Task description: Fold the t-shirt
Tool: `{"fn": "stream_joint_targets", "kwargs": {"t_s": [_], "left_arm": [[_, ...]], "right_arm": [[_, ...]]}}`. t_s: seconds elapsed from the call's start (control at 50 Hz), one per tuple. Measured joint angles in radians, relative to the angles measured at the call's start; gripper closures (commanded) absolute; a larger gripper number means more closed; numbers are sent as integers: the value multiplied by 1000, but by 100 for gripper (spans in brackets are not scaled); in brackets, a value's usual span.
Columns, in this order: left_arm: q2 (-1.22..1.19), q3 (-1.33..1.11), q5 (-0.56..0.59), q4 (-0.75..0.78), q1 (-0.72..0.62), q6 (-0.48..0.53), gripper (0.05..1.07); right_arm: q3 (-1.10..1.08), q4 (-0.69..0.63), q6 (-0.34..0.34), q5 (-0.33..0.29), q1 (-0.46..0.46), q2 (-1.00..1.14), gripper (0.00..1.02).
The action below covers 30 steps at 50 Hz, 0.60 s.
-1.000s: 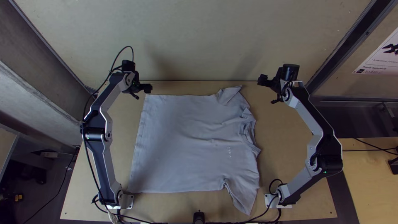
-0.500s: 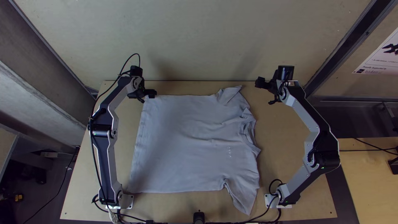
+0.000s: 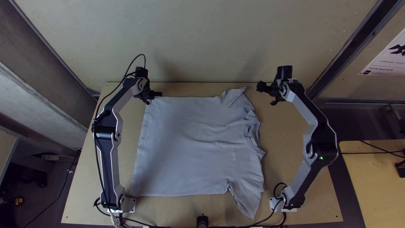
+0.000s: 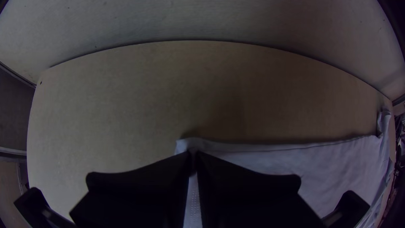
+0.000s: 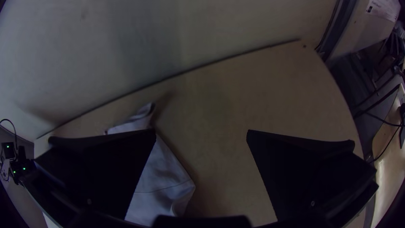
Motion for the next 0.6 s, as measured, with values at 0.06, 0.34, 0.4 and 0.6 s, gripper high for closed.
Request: {"fn": "stream_joint_targets", "kwargs": {"t_s": [0.06,0.34,0.4,0.6], "left_arm": [[0,0,0,0,-1,0,105],[-20,0,8,-6,-6,-8,105],[-27,0,8,-6,-7,-8,105],[-40,0,8,-9,-10,-12,105]], "right_arm": [[55,-40,-11,-14,-3,54,4],[210,-143,-68,-27,0,201,16],[220,-151,-79,-32,5,213,16],[269,-180,-90,-33,43,267,16]]}}
